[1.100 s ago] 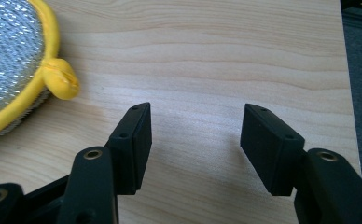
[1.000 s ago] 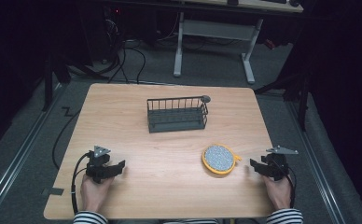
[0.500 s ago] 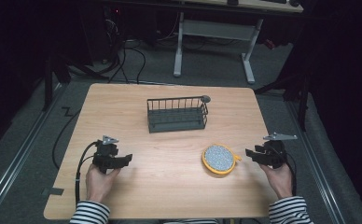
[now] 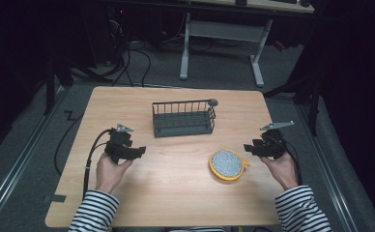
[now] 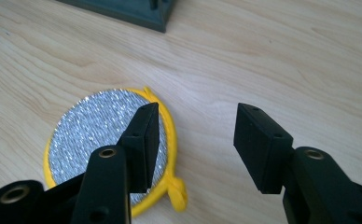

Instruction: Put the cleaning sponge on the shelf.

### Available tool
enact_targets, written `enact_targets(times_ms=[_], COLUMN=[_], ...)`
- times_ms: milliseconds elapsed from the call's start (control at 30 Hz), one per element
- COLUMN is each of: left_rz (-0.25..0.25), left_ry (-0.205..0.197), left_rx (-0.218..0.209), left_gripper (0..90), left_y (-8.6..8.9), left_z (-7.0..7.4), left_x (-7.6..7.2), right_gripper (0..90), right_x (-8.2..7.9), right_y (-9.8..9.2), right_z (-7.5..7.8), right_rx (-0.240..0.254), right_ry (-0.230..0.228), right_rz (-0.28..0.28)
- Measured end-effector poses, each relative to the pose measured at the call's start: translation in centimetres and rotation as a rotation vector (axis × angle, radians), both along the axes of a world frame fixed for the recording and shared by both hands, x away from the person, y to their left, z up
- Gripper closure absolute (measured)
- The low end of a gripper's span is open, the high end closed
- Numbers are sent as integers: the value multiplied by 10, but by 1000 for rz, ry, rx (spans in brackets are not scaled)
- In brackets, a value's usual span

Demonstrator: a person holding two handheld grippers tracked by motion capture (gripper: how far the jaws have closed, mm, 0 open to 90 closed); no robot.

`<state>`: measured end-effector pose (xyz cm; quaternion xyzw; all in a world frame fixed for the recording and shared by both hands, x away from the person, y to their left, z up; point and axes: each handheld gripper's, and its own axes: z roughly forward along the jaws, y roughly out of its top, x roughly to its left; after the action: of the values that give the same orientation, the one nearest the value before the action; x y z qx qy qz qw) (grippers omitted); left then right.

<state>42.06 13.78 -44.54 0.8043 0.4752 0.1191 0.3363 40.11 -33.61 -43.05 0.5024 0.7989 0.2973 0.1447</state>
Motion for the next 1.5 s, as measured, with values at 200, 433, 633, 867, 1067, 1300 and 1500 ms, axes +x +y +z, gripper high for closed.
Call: enact_targets(times_ms=[200, 433, 633, 867, 1067, 1300, 1500], left_rz=[7, 36, 35, 48, 72, 92, 83], left_ry=[3, 7, 24, 31, 43, 80, 84], left_rx=[-8, -32, -32, -9, 7, 5, 21], left_gripper=[388, 388, 389, 394, 412, 438, 452], left_y=[-4, -11, -21, -34, -40, -41, -46], left_z=[15, 33, 40, 46, 44, 37, 35], left_x=[16, 38, 53, 71, 86, 99, 105], right_gripper=[566, 630, 639, 638, 639, 650, 660], right_x=[17, 44, 65, 85, 105, 122, 136], right_y=[15, 35, 50, 64, 78, 90, 97], right_z=[12, 26, 32, 35, 33, 30, 29], right_rx=[17, 6, -24, -20, -24, -43, -45], right_ry=[-11, -20, 1, 15, 29, 76, 95], right_rz=[40, 75, 86, 82, 72, 74, 53])
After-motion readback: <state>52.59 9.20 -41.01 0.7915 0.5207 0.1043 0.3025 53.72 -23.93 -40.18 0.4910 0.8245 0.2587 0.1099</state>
